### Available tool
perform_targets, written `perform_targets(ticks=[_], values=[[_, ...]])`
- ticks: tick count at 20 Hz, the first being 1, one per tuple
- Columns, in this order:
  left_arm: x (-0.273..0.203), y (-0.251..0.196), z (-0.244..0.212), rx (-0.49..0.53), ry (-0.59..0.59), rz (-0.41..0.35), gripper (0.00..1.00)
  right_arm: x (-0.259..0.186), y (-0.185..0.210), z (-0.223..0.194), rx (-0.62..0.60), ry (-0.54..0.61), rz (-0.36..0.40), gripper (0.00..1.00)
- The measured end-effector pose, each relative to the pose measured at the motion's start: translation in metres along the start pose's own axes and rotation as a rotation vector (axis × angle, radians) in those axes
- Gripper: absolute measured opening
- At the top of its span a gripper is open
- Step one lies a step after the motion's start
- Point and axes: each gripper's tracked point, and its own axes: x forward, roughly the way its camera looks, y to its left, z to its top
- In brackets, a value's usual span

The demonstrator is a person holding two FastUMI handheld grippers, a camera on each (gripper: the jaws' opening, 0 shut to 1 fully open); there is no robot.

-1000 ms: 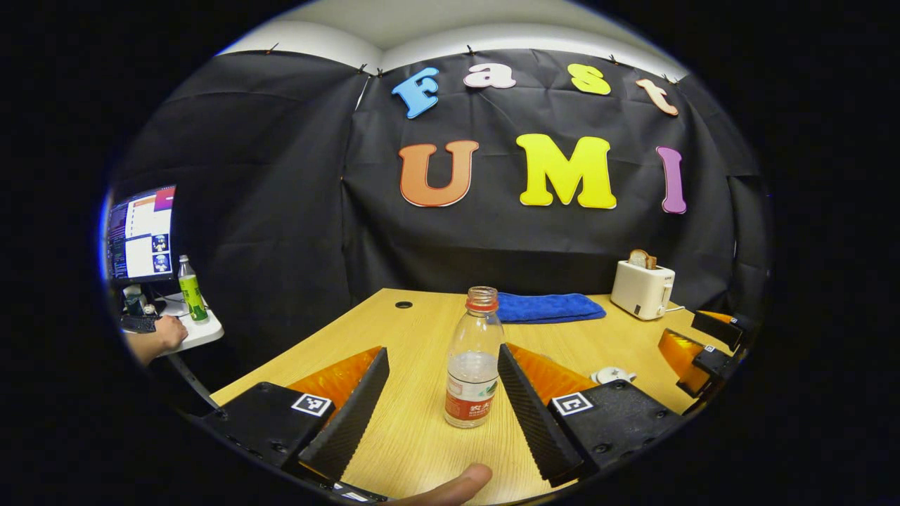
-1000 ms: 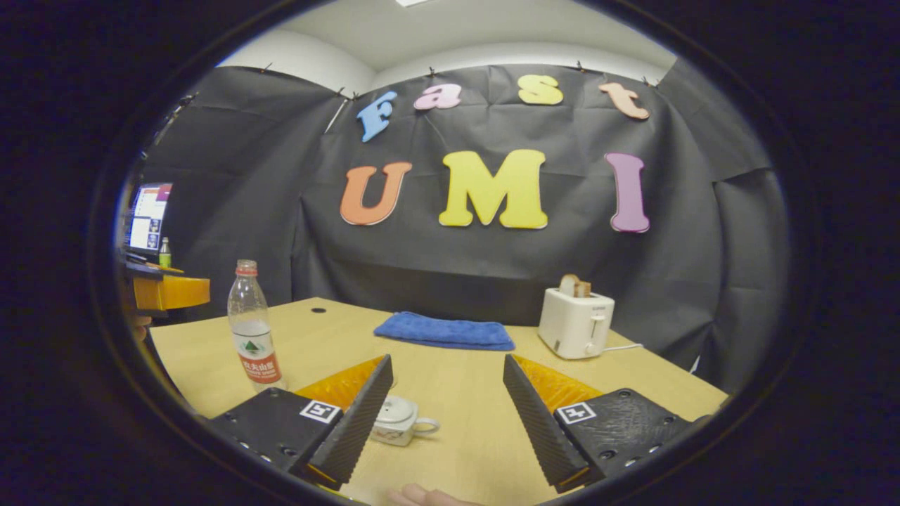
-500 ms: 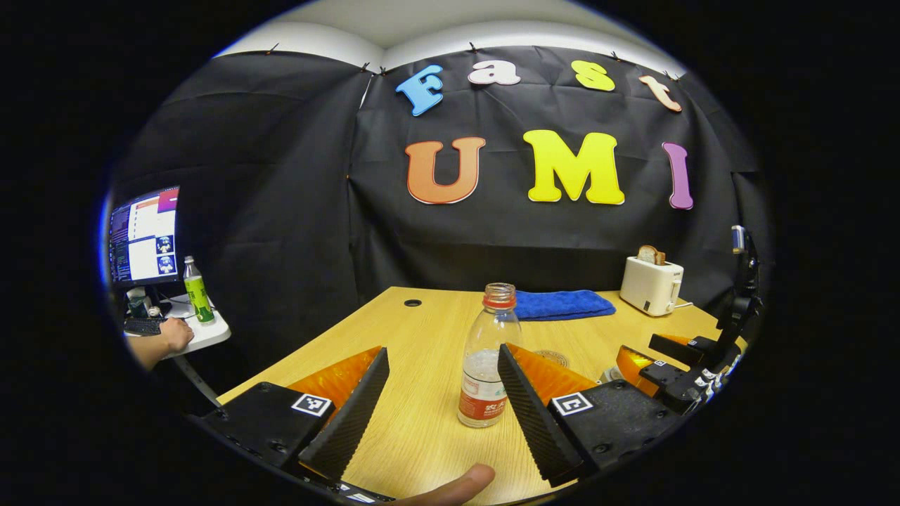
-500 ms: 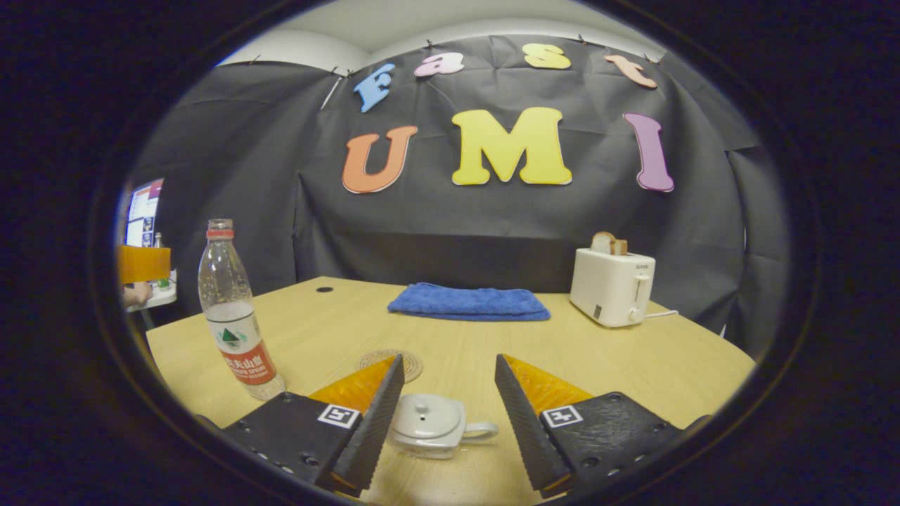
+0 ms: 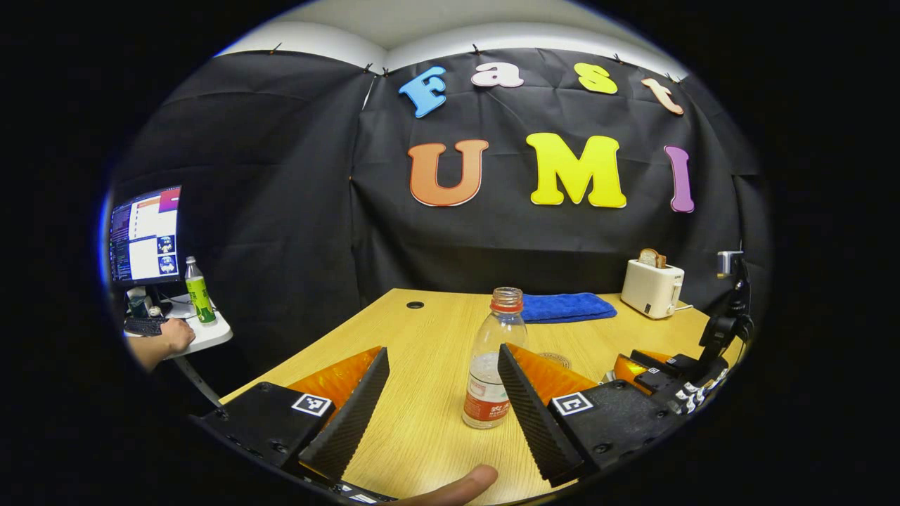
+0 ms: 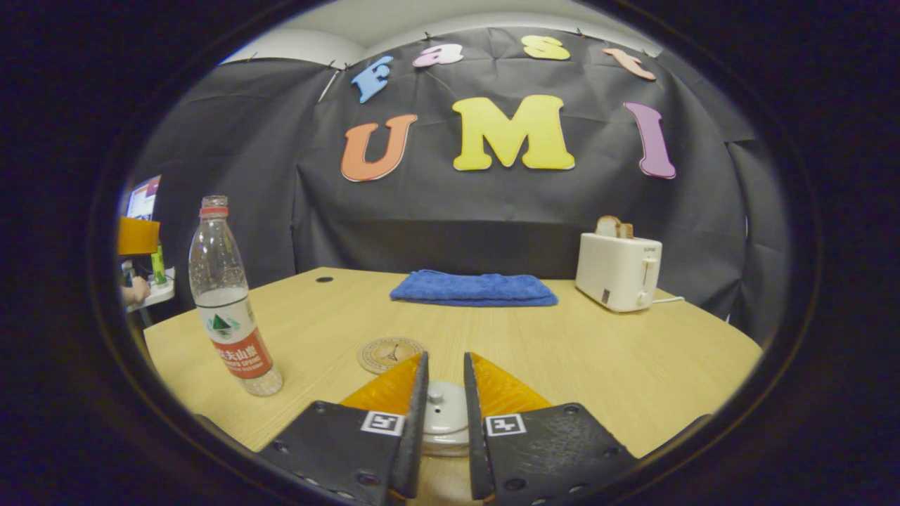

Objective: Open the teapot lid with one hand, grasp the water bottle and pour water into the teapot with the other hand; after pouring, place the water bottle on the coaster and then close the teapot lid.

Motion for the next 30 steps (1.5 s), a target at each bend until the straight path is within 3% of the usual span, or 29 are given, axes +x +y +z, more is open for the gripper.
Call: perform_targets(ticks=[3,6,7,11,21,27,30], values=[[0.001,-0.004,0.001,-0.003,-0.01,-0.015,0.98,0.001,0.005,0.001,-0.01,0.0,0.011,0.13],[0.002,-0.007,0.001,-0.012,-0.012,-0.038,0.98,0.002,0.002,0.001,-0.007,-0.002,0.022,0.13],[0.0,-0.011,0.0,-0.02,-0.009,-0.052,0.98,0.003,0.003,0.001,-0.005,-0.006,0.017,0.04],[0.005,-0.007,-0.001,-0.028,-0.013,-0.054,0.98,0.001,0.003,0.004,0.003,-0.02,0.013,0.0],[0.014,-0.028,0.0,-0.074,-0.096,-0.192,0.98,-0.03,-0.008,0.042,0.058,-0.084,0.035,0.0],[0.021,-0.051,-0.015,-0.058,-0.109,-0.287,0.98,-0.069,-0.051,0.065,0.075,-0.137,-0.028,0.0],[0.031,-0.055,-0.03,0.001,-0.1,-0.279,0.98,-0.086,-0.068,0.072,0.059,-0.164,-0.057,0.0]])
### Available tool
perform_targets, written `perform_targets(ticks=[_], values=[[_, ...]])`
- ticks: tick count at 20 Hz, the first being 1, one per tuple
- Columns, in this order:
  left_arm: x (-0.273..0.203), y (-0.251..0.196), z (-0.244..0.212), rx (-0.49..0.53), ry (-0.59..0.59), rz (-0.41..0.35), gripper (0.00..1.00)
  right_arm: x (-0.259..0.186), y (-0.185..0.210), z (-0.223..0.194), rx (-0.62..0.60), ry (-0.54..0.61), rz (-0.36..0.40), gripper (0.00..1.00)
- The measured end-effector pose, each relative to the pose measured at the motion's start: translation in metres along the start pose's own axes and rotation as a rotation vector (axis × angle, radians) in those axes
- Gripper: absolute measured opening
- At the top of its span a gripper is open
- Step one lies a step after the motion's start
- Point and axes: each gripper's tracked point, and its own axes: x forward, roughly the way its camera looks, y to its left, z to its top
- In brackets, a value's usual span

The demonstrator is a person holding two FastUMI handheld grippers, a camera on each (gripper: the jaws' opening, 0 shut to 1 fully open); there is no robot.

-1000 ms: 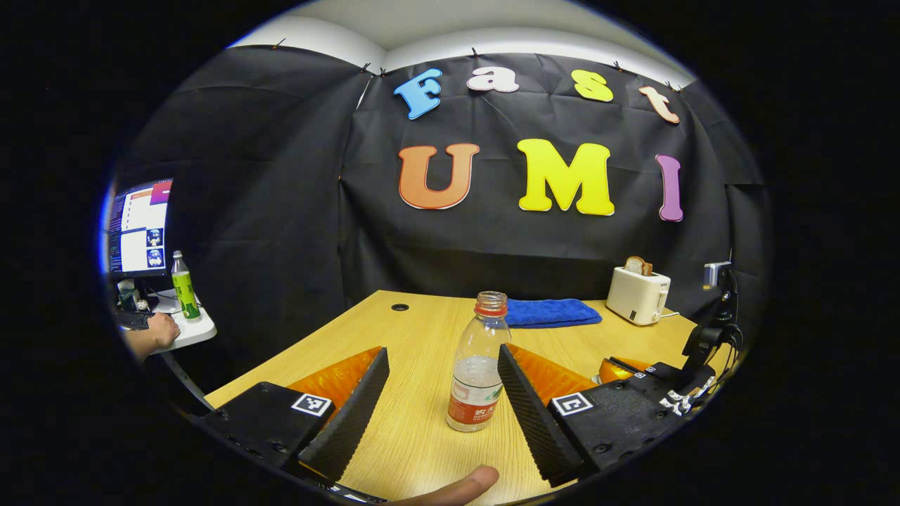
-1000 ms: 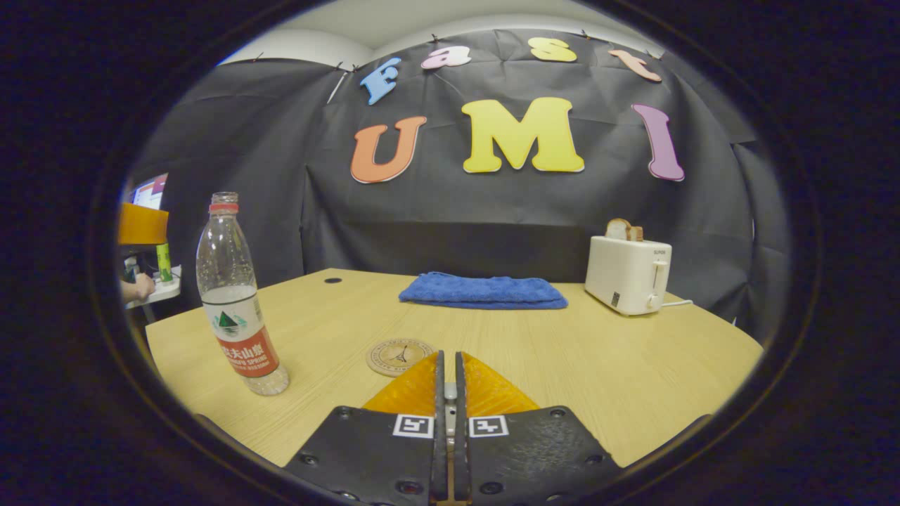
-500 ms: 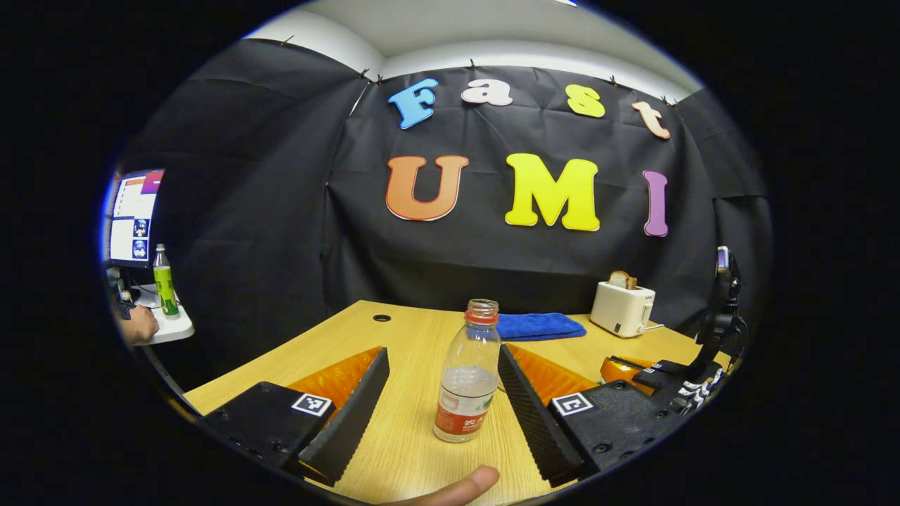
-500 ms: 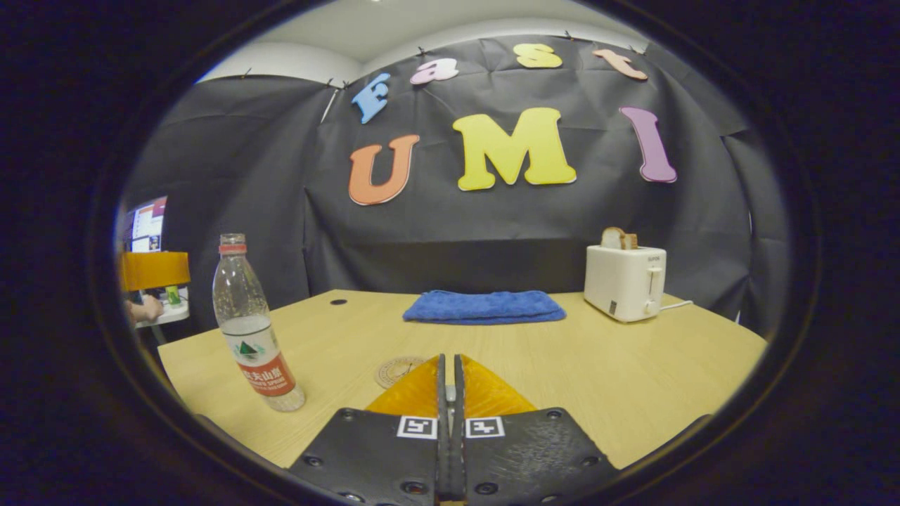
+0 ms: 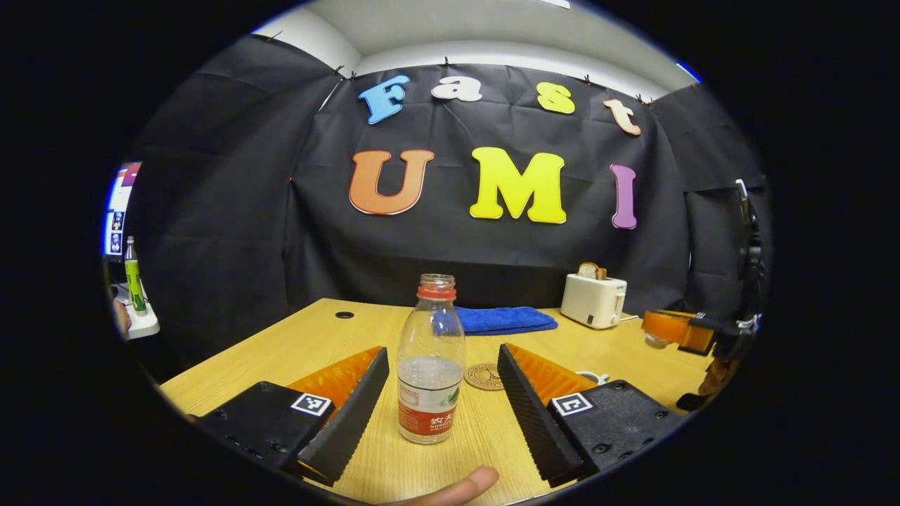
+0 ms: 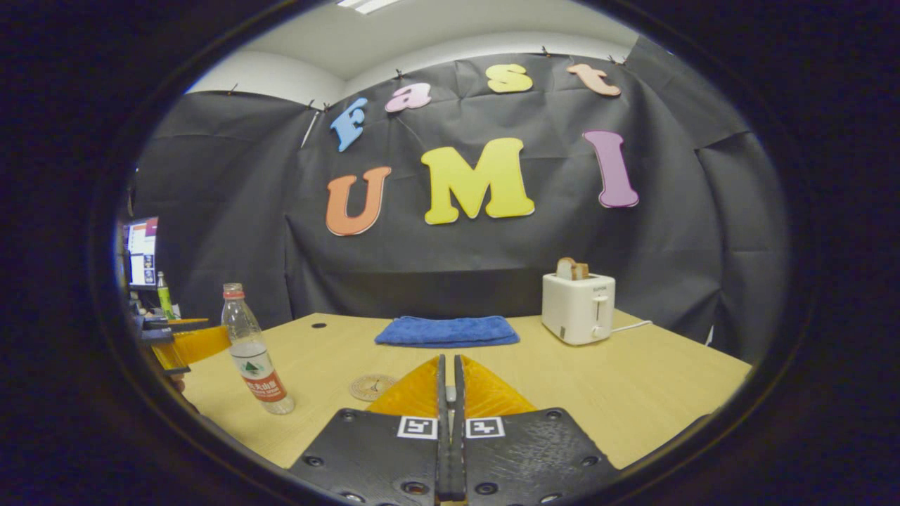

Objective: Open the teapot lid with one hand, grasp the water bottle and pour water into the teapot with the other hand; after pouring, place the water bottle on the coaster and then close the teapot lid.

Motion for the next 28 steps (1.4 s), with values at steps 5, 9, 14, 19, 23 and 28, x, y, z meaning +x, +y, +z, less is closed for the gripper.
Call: perform_targets(ticks=[5,9,14,19,23,28], values=[[0.011,-0.003,-0.023,0.114,0.005,0.023,0.98,-0.016,-0.002,0.011,-0.018,-0.003,0.026,0.0],[0.029,0.005,-0.036,0.08,0.02,0.065,0.98,-0.015,-0.003,0.008,-0.013,0.017,0.032,0.0],[0.052,0.018,-0.046,0.07,0.043,0.102,0.98,-0.017,-0.017,0.017,-0.011,-0.002,-0.003,0.0],[0.064,0.025,-0.053,0.055,0.059,0.138,0.8,-0.019,-0.025,0.022,-0.007,-0.013,-0.016,0.0],[0.055,0.026,-0.045,0.066,0.06,0.172,0.77,-0.021,-0.034,0.025,-0.018,-0.014,-0.034,0.0],[0.041,0.019,-0.035,0.195,0.113,0.209,0.76,-0.022,-0.049,0.028,-0.021,-0.015,-0.068,0.0]])
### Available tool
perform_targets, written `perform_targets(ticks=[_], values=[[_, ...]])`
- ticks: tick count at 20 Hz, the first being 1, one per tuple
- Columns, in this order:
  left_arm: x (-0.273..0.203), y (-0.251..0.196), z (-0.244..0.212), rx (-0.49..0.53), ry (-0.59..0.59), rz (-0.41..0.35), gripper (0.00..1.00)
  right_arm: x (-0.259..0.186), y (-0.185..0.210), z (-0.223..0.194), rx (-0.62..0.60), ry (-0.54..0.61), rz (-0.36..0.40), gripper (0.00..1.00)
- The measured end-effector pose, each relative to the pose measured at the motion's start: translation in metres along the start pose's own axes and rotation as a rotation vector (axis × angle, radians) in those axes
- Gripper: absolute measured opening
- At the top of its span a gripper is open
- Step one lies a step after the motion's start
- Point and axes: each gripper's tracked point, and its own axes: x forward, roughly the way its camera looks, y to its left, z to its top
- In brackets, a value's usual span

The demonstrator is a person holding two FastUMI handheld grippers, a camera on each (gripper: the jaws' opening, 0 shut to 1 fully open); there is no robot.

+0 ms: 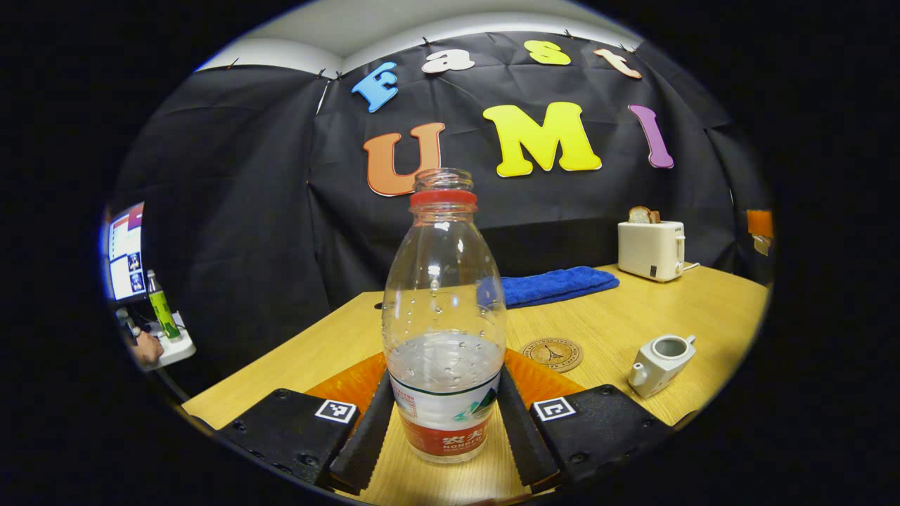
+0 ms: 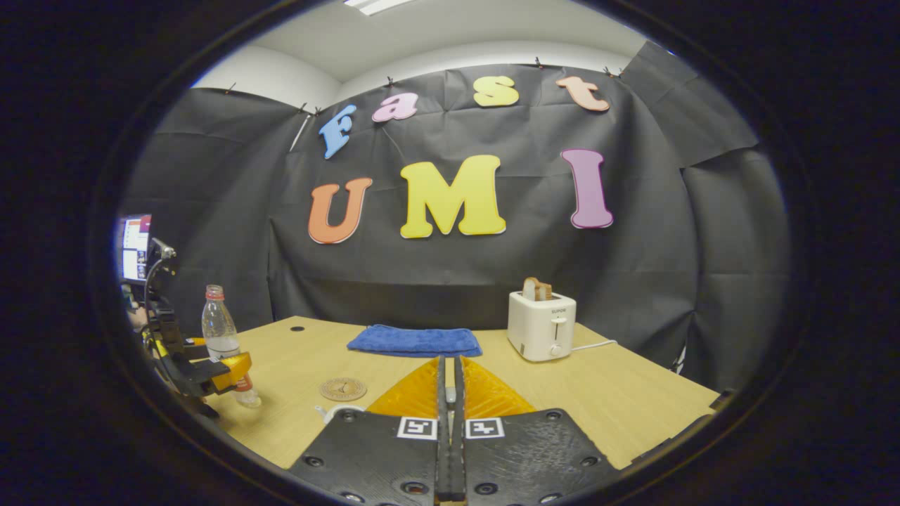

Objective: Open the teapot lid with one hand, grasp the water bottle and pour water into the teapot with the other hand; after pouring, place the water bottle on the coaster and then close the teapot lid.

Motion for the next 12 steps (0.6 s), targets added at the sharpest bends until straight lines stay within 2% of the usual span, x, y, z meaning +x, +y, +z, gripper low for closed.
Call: perform_targets(ticks=[6,8,12], values=[[-0.02,-0.009,0.005,0.356,0.006,0.042,0.75,0.0,-0.019,0.001,-0.013,0.006,-0.032,0.0],[-0.025,-0.006,0.007,0.488,0.0,0.09,0.75,0.002,-0.028,0.0,-0.007,0.012,-0.047,0.0],[-0.025,-0.017,0.004,0.613,0.031,0.087,0.75,0.005,-0.04,-0.004,0.004,0.02,-0.082,0.0]])
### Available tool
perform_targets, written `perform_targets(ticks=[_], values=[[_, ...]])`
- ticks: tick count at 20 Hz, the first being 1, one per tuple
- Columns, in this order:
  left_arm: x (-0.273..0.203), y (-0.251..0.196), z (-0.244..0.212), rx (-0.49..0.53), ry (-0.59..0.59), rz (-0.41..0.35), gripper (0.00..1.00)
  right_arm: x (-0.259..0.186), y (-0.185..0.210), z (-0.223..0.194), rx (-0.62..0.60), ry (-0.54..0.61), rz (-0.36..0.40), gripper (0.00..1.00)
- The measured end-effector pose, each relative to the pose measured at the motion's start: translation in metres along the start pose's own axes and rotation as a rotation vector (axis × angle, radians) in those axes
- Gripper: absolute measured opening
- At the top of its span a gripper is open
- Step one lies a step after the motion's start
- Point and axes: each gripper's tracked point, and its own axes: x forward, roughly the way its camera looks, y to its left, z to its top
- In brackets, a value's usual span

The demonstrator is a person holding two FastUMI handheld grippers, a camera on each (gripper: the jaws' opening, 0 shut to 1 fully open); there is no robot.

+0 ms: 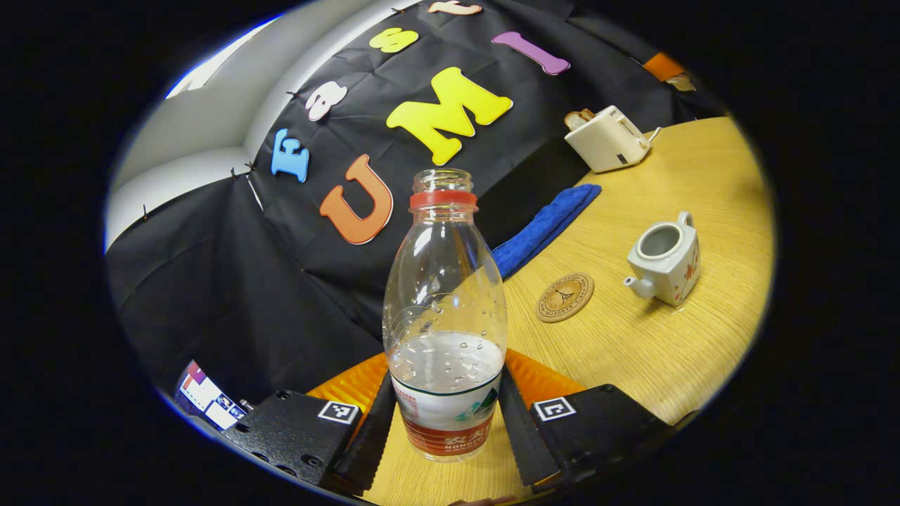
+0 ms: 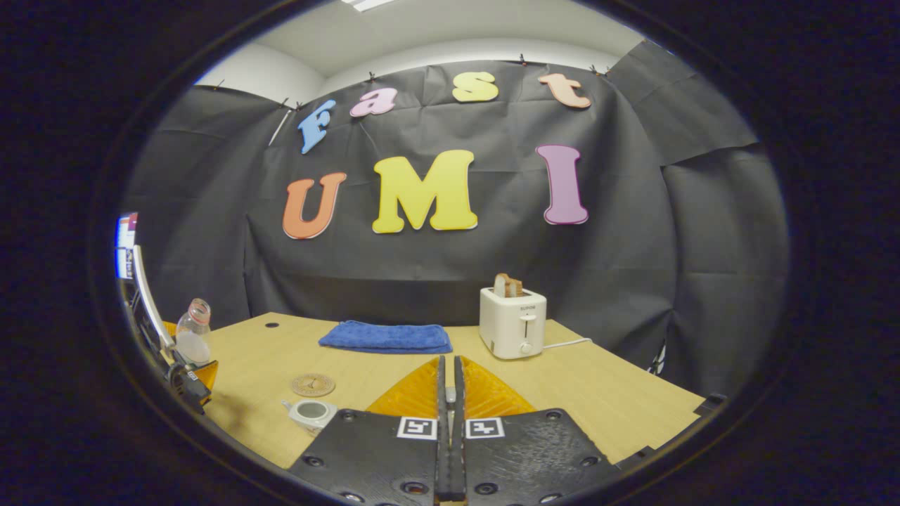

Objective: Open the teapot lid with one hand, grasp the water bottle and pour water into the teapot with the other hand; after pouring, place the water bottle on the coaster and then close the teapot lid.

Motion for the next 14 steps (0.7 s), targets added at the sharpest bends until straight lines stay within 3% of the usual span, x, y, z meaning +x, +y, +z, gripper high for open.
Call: perform_targets(ticks=[9,14], values=[[0.004,-0.019,0.002,0.407,0.05,-0.031,0.75,0.002,-0.011,0.002,-0.007,-0.004,-0.018,0.0],[0.004,-0.031,0.01,0.581,0.029,-0.042,0.75,0.003,-0.02,-0.001,-0.005,0.003,-0.042,0.0]])
